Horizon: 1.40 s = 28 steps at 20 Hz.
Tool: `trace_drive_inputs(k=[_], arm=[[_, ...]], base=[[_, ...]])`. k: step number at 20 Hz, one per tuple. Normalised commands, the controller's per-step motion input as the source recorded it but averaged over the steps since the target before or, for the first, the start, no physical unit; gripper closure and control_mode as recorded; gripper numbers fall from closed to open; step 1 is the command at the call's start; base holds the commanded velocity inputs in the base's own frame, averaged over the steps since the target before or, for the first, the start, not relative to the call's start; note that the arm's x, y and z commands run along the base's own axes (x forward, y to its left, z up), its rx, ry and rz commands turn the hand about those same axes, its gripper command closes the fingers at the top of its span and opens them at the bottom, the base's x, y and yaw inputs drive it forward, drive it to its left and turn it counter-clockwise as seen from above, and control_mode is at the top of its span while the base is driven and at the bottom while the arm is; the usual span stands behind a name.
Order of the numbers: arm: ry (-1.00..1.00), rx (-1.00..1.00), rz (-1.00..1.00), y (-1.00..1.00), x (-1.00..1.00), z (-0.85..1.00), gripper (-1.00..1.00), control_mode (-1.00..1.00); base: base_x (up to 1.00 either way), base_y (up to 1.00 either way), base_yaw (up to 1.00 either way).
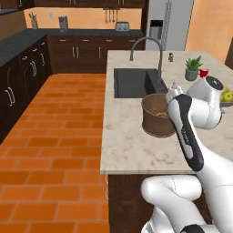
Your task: Open the cabinet, pick up the bread from the cabinet and place it in the basket. Then move the basket to the dining counter.
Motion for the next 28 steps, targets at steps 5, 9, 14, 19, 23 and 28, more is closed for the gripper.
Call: trace_drive_inputs(k=[5,9,14,19,23,28], arm=[[0.04,0.00,0.30,-0.59,0.83,-0.33,1.00,-1.00],[0.03,0.00,0.22,-0.09,0.60,-0.38,1.00,-1.00],[0.06,-0.01,0.11,-0.02,0.52,-0.56,1.00,-1.00],[0.10,-0.02,0.07,-0.05,0.40,-0.69,1.00,-1.00],[0.01,0.00,0.09,-0.23,0.24,-0.63,1.00,-1.00],[0.00,0.00,0.08,-0.07,0.12,-0.58,1.00,-1.00]], base=[[0.00,0.00,0.00],[0.00,0.00,0.00],[0.00,0.00,0.00],[0.00,0.00,0.00],[0.00,0.00,0.00],[0.00,0.00,0.00]])
